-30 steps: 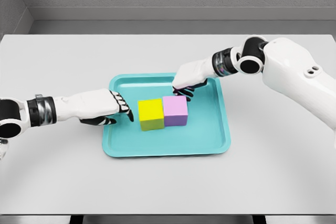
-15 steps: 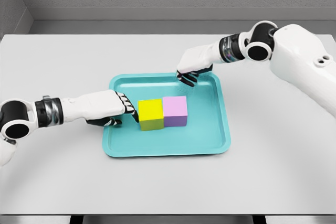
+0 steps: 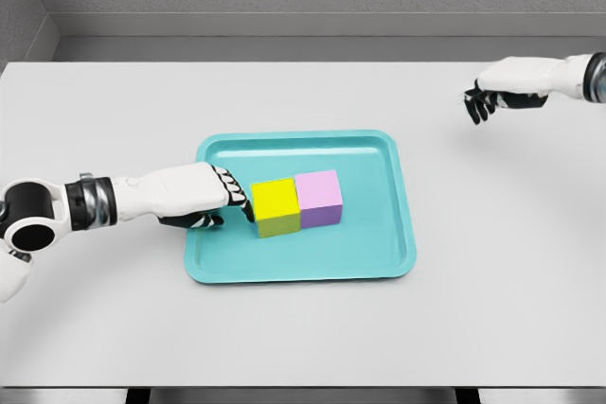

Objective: Push two cubes

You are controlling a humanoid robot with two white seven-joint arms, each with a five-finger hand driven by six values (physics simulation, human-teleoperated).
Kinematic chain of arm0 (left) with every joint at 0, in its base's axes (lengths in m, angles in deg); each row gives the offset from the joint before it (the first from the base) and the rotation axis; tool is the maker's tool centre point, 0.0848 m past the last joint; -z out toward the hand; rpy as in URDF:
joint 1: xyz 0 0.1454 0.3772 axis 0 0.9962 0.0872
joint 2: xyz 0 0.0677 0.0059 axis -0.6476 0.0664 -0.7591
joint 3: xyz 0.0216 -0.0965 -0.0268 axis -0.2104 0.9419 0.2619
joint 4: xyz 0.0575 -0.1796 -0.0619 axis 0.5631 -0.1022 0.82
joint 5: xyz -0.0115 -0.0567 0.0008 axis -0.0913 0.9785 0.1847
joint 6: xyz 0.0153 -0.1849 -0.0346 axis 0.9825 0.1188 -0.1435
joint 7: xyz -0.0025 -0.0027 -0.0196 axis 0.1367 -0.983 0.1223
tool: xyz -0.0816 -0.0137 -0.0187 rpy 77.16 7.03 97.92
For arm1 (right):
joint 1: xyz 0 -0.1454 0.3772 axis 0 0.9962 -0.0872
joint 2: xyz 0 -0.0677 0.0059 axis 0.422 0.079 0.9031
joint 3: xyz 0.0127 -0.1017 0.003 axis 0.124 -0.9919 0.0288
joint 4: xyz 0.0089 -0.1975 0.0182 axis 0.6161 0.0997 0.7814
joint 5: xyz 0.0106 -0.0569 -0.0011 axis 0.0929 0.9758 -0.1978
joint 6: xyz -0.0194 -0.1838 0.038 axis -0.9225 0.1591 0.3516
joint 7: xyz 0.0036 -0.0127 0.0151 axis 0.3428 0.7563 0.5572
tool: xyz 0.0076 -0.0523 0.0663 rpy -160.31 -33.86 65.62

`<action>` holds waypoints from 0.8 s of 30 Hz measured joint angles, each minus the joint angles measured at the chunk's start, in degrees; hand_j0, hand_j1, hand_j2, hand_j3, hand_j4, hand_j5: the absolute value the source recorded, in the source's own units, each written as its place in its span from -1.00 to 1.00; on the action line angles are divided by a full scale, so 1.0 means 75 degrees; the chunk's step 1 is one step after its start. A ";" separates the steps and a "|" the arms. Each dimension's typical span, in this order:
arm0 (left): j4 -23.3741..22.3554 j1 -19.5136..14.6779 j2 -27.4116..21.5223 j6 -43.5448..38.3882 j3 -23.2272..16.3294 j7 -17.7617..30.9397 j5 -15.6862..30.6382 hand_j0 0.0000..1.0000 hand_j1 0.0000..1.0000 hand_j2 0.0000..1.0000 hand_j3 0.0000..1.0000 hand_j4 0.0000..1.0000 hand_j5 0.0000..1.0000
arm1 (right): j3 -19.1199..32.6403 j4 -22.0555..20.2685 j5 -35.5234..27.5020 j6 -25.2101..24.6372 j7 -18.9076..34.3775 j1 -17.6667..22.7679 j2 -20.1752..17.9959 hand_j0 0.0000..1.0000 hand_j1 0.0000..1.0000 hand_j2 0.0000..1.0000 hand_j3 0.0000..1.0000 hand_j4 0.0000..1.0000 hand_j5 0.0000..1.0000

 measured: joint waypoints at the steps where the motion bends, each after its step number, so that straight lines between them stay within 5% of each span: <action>1: 0.0009 0.0024 -0.0023 0.0001 0.0005 0.0000 0.0003 0.24 0.24 0.24 0.24 0.24 0.24 | 0.0014 0.0005 -0.0068 -0.0001 0.0000 0.0012 -0.0070 1.00 1.00 1.00 1.00 1.00 1.00; 10: 0.0294 0.0070 -0.0452 0.0007 0.0228 0.0001 0.0341 0.30 0.30 0.30 0.30 0.30 0.30 | 0.0023 -0.0713 -0.0228 0.0000 0.0001 0.0317 -0.0400 1.00 1.00 1.00 1.00 1.00 1.00; 11: 0.0443 0.0105 -0.0730 0.0006 0.0424 0.0000 0.0602 0.47 0.47 0.47 0.47 0.47 0.47 | 0.0023 -0.0825 -0.0235 -0.0001 0.0001 0.0317 -0.0432 1.00 1.00 1.00 1.00 1.00 1.00; 12: 0.0563 0.0373 -0.1064 0.0008 0.0691 0.0000 0.0876 0.97 0.97 0.97 0.97 0.97 0.97 | 0.0018 -0.0904 -0.0234 0.0000 0.0001 0.0328 -0.0457 1.00 1.00 1.00 1.00 1.00 1.00; 14: 0.0682 0.1535 -0.1539 0.0020 0.1759 0.0004 0.1213 1.00 1.00 1.00 1.00 1.00 1.00 | 0.0006 -0.1002 -0.0242 -0.0002 0.0001 0.0328 -0.0485 1.00 1.00 1.00 1.00 1.00 1.00; 17: 0.0396 0.1652 -0.2158 0.0003 0.2918 0.0000 0.1490 1.00 1.00 1.00 1.00 1.00 1.00 | -0.0020 -0.1057 -0.0236 -0.0002 0.0001 0.0410 -0.0505 1.00 1.00 1.00 1.00 1.00 1.00; 20: 0.0259 0.1360 -0.2183 -0.0005 0.3133 -0.0001 0.1592 1.00 1.00 1.00 1.00 1.00 1.00 | -0.0042 -0.1044 -0.0234 -0.0003 0.0001 0.0410 -0.0518 1.00 1.00 1.00 1.00 1.00 1.00; 24: 0.0362 0.0680 -0.1505 -0.0004 0.2363 -0.0001 0.1586 1.00 1.00 1.00 1.00 1.00 1.00 | -0.0044 -0.1015 -0.0232 -0.0003 0.0001 0.0387 -0.0525 1.00 1.00 1.00 1.00 1.00 1.00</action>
